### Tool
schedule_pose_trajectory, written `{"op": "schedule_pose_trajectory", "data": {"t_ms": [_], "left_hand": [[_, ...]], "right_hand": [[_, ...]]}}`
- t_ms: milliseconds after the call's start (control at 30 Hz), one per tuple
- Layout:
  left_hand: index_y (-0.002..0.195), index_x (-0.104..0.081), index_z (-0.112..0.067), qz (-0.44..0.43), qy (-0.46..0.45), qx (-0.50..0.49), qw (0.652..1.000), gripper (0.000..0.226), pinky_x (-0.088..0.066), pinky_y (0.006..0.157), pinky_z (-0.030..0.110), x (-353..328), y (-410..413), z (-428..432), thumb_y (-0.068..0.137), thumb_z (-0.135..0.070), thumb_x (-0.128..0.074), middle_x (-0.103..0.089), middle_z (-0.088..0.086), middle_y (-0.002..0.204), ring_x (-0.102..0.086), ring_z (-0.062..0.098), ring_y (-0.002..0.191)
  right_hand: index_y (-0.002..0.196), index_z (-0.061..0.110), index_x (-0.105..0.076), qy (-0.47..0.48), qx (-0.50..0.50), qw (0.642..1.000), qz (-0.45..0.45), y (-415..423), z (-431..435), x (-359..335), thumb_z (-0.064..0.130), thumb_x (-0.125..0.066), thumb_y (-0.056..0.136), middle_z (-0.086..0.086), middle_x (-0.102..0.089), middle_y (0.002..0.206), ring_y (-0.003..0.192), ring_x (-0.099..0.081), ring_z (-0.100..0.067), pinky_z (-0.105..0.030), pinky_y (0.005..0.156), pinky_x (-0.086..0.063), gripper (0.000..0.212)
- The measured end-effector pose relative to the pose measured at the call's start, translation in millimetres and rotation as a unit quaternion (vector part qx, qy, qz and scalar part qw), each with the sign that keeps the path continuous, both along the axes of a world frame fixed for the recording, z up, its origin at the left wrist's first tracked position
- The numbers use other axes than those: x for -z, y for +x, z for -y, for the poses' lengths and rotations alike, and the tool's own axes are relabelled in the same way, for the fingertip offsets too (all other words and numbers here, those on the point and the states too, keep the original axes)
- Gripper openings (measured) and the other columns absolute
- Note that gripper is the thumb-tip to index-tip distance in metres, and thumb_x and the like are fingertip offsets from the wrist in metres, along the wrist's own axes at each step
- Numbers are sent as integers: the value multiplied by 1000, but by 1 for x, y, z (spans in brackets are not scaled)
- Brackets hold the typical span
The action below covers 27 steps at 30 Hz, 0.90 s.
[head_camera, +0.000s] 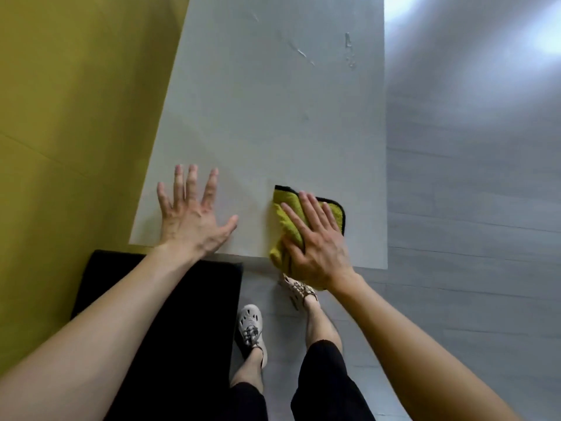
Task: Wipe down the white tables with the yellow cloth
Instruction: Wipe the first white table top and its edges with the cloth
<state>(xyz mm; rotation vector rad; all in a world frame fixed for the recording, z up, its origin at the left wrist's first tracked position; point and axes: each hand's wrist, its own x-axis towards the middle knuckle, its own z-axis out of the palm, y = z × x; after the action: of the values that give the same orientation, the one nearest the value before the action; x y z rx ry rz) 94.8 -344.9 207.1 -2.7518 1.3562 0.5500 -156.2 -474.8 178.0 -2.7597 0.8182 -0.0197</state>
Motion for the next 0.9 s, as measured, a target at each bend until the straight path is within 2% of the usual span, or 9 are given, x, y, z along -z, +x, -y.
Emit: {"op": "schedule_pose_trajectory", "data": {"t_ms": [233,333,467,533,633,700,733,800,900], "left_hand": [[158,43,-40,-107,73,-72,989,165,14,125,76,-12,-30,93,57,-101,-72,51,11,167,48,37,154],[154,49,-38,-135,140,-76,978,187,13,120,83,-22,-14,130,41,-89,-91,60,14,159,51,41,151],[144,59,-34,-184,237,-101,949,198,15,114,88,-20,-6,147,30,-87,-94,74,14,141,62,44,138],[141,61,-35,-200,245,-108,943,198,16,113,89,-15,-5,142,29,-87,-93,76,13,137,64,44,135],[140,61,-37,-202,249,-105,941,196,14,115,88,-14,-6,137,31,-86,-94,75,12,138,64,43,136],[141,61,-36,-206,252,-101,940,194,15,115,86,-17,-5,138,34,-86,-94,76,12,138,65,42,134],[141,61,-36,-208,253,-99,940,194,16,115,86,-18,-4,138,35,-86,-94,75,12,138,66,41,133],[143,60,-36,-207,254,-95,940,194,16,116,86,-20,-4,136,35,-86,-94,75,13,139,66,41,134],[144,58,-35,-208,254,-103,939,194,16,116,85,-19,-4,139,36,-84,-95,74,12,140,66,40,135]], "right_hand": [[175,30,-10,30,232,970,-71,17,181,-2,75,-24,94,-16,1,182,170,4,-29,-52,136,-1,94],[175,31,-16,7,-29,999,-43,15,114,-6,72,-44,101,-15,2,183,170,6,-29,-56,136,-5,89],[173,34,-26,47,-328,944,-10,-1,153,-5,69,-53,105,-9,-7,183,170,0,-29,-54,137,-8,81],[172,34,-29,26,-264,964,6,26,236,5,69,-52,103,-9,-10,183,170,-4,-30,-57,136,-12,80],[174,29,-23,-21,-4,1000,-6,91,349,6,71,-37,101,-12,-6,183,170,-3,-29,-58,135,-10,85],[174,24,-21,-6,82,997,-11,122,349,2,68,-34,101,-14,-3,183,170,-2,-29,-55,136,-6,86],[174,22,-23,2,45,999,1,125,325,-1,65,-37,102,-15,-4,183,170,-3,-29,-55,136,-7,85],[173,21,-26,20,-200,979,22,107,254,-6,58,-47,105,-16,-5,182,170,-4,-31,-57,135,-12,80],[174,24,-24,46,-540,841,-10,74,217,-5,53,-51,109,-11,-6,183,170,-3,-30,-54,136,-12,76]]}}
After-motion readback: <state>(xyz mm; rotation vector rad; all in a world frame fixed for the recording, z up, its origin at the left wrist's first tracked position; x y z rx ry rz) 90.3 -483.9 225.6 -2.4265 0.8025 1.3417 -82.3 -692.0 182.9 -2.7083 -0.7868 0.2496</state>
